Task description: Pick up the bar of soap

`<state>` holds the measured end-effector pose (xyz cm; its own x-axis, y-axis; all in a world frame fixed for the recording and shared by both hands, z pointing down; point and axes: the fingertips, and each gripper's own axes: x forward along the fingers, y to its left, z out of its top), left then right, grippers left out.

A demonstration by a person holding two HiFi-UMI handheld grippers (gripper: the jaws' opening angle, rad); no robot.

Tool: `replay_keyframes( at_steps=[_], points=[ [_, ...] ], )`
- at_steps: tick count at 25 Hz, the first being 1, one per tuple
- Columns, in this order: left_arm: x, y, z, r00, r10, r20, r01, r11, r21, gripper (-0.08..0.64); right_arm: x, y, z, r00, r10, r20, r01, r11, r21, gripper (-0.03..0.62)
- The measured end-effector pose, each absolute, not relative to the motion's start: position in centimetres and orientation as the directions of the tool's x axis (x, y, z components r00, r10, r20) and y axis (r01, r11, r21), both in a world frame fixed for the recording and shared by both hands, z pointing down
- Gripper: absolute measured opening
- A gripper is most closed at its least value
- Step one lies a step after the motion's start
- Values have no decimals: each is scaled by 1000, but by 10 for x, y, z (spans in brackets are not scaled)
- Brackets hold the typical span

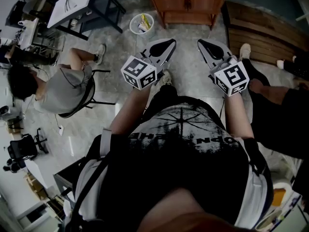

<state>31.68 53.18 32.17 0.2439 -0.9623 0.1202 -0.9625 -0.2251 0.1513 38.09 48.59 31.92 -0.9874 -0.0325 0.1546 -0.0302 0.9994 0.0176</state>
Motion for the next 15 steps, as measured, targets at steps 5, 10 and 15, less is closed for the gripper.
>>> replay_keyframes(
  at_steps=[5,10,15],
  points=[
    [301,523,323,247,-962,117,-961,-227,159,11,365,479,321,-986,-31,165,-29,999,17,14],
    [268,505,327,260,-960,104,-952,-238,192,11,335,464,325,-985,-38,169,-35,999,19,14],
    [232,478,325,286,-952,109,-947,-263,183,11,297,439,321,-984,-58,170,-55,998,21,14]
  ],
)
